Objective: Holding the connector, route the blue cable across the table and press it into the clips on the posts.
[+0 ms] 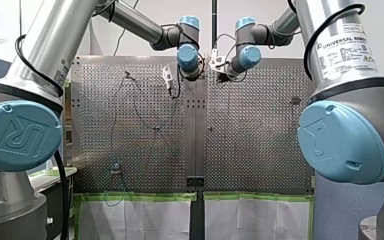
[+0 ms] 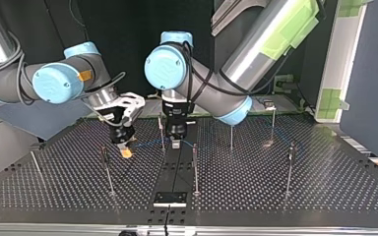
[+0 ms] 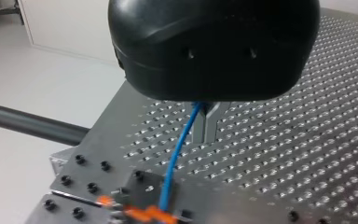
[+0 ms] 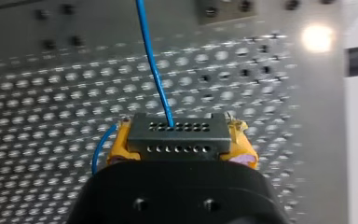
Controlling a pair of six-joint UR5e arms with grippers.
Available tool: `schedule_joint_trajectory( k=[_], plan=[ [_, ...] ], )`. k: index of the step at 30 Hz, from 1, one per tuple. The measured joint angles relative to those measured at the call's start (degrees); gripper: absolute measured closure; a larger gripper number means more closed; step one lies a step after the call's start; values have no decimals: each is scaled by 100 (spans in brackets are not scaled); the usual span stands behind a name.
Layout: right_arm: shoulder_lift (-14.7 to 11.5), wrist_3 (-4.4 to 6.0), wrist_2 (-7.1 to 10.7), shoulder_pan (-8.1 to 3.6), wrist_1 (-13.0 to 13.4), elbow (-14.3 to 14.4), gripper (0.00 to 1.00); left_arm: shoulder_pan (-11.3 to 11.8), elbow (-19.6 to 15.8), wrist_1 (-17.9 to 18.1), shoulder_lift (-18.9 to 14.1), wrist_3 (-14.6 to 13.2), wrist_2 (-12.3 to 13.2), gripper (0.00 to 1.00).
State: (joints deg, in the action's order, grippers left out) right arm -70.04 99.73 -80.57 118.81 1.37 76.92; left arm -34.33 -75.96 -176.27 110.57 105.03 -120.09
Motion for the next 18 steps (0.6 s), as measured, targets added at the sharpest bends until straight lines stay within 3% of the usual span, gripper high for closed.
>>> schedule_joint_trajectory(
  k=[8,18],
  plan=[
    [-2,-28,-7,-7,4,365,100,19,-376,376,2,35,305,100],
    [2,-162,-27,-148,64,866,100,71,-869,869,129,-8,589,100]
  ],
)
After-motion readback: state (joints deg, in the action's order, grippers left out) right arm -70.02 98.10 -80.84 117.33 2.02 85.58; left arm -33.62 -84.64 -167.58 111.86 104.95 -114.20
